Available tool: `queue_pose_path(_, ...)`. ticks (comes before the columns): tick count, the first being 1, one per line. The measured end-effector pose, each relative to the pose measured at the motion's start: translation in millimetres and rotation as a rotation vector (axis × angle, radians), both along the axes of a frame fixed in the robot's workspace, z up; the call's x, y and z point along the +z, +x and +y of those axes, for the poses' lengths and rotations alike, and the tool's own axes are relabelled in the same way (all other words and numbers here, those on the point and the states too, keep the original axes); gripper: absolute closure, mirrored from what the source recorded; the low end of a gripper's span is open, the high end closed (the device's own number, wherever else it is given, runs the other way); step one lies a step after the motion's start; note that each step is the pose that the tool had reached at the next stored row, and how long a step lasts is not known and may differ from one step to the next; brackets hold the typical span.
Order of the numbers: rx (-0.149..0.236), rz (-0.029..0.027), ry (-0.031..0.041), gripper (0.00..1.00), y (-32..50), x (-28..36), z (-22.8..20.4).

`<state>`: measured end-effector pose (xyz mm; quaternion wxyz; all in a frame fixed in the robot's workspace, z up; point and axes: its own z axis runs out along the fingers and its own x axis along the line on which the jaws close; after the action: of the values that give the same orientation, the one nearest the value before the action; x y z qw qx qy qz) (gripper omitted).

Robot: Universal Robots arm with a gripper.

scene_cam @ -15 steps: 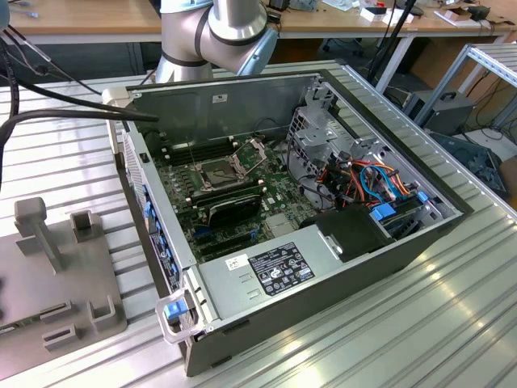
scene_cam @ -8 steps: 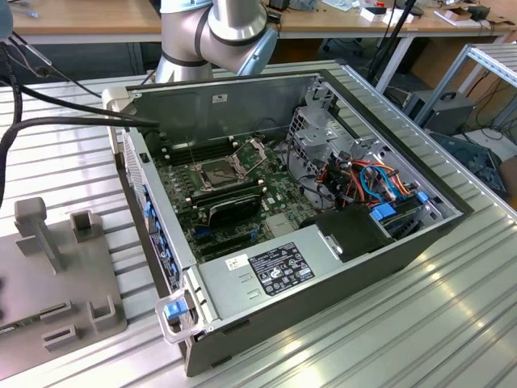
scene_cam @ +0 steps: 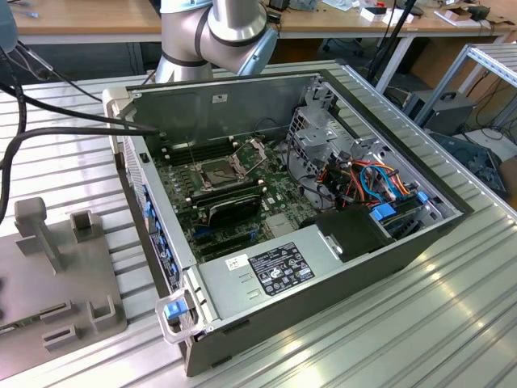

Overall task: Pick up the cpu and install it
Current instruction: 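Pick up the cpu and move it towards the insertion slot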

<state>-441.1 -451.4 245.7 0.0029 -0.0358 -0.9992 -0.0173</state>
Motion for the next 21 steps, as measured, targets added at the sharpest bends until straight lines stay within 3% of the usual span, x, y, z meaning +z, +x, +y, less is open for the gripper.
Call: queue_pose_path(21,0.0,0.0,-0.0002,0.4,0.0,-4.0,0.0)
